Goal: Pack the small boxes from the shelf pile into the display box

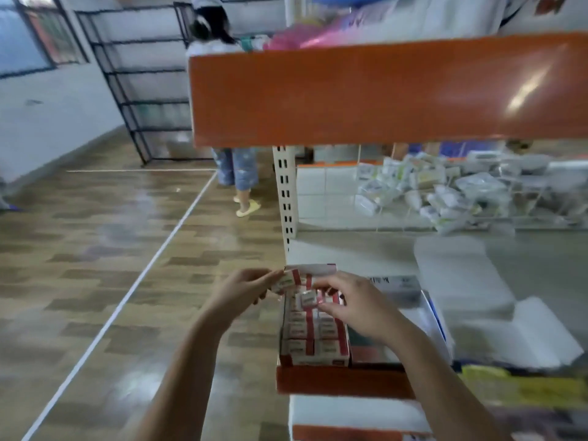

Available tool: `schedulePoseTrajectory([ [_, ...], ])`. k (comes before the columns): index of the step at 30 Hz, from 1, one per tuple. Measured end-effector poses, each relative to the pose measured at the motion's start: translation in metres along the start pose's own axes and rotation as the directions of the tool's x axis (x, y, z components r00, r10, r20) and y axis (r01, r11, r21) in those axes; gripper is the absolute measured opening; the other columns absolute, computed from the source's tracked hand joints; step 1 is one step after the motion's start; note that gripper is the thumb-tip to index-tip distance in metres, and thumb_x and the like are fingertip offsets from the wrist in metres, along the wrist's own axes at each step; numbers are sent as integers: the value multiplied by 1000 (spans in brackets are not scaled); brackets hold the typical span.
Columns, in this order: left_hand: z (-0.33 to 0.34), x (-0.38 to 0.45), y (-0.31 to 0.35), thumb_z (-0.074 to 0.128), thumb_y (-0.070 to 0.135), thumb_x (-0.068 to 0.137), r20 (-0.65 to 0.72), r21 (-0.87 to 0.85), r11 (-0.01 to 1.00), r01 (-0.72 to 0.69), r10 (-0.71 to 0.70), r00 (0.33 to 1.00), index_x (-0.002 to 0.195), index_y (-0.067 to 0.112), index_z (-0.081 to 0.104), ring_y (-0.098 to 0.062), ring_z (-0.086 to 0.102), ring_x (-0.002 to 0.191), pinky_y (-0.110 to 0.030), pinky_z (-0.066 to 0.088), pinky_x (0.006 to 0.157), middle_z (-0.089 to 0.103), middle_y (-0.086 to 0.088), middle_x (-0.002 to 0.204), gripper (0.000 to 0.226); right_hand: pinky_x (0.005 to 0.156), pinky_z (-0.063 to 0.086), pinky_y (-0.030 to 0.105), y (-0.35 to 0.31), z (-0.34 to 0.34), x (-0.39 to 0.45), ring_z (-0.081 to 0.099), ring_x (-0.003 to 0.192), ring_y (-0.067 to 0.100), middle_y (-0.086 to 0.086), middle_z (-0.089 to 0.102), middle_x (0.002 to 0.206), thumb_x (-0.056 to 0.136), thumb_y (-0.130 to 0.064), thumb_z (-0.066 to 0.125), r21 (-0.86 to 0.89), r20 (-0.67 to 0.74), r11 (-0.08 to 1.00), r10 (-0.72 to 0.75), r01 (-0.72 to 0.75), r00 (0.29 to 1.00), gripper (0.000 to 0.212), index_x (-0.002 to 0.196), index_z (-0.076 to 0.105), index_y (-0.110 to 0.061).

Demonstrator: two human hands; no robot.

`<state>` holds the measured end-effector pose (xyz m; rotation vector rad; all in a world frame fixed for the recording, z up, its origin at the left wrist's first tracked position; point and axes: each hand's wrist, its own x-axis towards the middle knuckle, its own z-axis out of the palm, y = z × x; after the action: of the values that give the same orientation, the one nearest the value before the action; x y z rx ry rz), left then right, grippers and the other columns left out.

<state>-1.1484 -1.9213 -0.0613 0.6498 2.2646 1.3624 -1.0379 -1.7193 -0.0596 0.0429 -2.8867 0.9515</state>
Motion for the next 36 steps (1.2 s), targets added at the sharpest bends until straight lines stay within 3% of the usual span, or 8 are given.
schedulePoseTrajectory([
  [4, -5, 3, -12, 51, 63, 75, 60, -38, 999, -17, 19, 998, 81, 39, 72, 2, 47, 56, -18, 36, 56, 63, 16, 62, 32, 86, 29, 10, -6, 15, 4, 41, 103, -5, -9, 56, 127, 87, -27, 63, -25, -26, 999, 30, -30, 999, 39, 125, 56, -26],
  [9, -8, 2, -24, 56, 58, 72, 29, -125, 992, 3, 1, 1000, 80, 27, 73, -7, 45, 58, -23, 35, 55, 56, 10, 59, 37, 87, 36, 17, -11, 27, 9, 40, 100, -2, -8, 57, 121, 86, -31, 63, -52, 12, 997, 52, -51, 999, 37, 122, 57, -25],
  [12, -11, 0, -28, 57, 56, 71, 25, -147, 989, 16, -12, 1000, 80, 19, 72, -12, 43, 59, -24, 33, 54, 52, 2, 61, 42, 94, 28, 21, -11, 28, 11, 34, 107, -3, -8, 54, 128, 87, -33, 61, -77, 48, 995, 66, -62, 997, 38, 124, 55, -26],
  [21, -7, -1, -23, 59, 53, 73, 25, -147, 987, 60, -57, 998, 87, 24, 73, -18, 43, 66, -29, 34, 63, 53, 0, 66, 35, 86, 32, 27, -11, 18, 9, 40, 115, 7, -4, 48, 132, 90, -39, 55, -137, 218, 986, 128, -99, 967, 40, 128, 51, -29],
  [26, -4, 0, -19, 61, 58, 67, 53, -114, 993, 22, -16, 998, 86, 29, 74, -11, 41, 62, -26, 37, 61, 50, 8, 59, 37, 81, 30, 28, -12, 23, 11, 38, 103, 8, -3, 57, 111, 93, -35, 51, -180, 152, 983, 74, -46, 986, 27, 114, 63, -23],
  [31, -1, 4, -16, 60, 50, 79, 78, 12, 999, -42, 41, 996, 86, 40, 70, 4, 48, 56, -21, 40, 62, 62, 19, 61, 16, 87, 28, 25, -12, 28, 10, 40, 111, 12, -2, 57, 112, 94, -30, 50, -236, 98, 972, 44, -20, 994, 26, 111, 65, -17],
  [34, 4, 10, -7, 59, 40, 86, 94, 152, 981, -117, 103, 990, 91, 38, 67, 8, 54, 58, -11, 41, 55, 66, 25, 69, 10, 87, 26, 22, -11, 20, 1, 40, 109, 8, -4, 58, 114, 93, -30, 52, -199, -40, 978, 53, -60, 998, 27, 114, 63, -19],
  [36, 9, 14, 2, 59, 38, 86, 130, 249, 956, -155, 126, 983, 89, 38, 65, 3, 59, 63, -11, 46, 55, 68, 18, 73, 6, 85, 27, 19, -7, 12, -7, 41, 102, 5, -5, 59, 110, 92, -28, 54, -170, -150, 979, 91, -117, 984, 25, 114, 64, -20],
])
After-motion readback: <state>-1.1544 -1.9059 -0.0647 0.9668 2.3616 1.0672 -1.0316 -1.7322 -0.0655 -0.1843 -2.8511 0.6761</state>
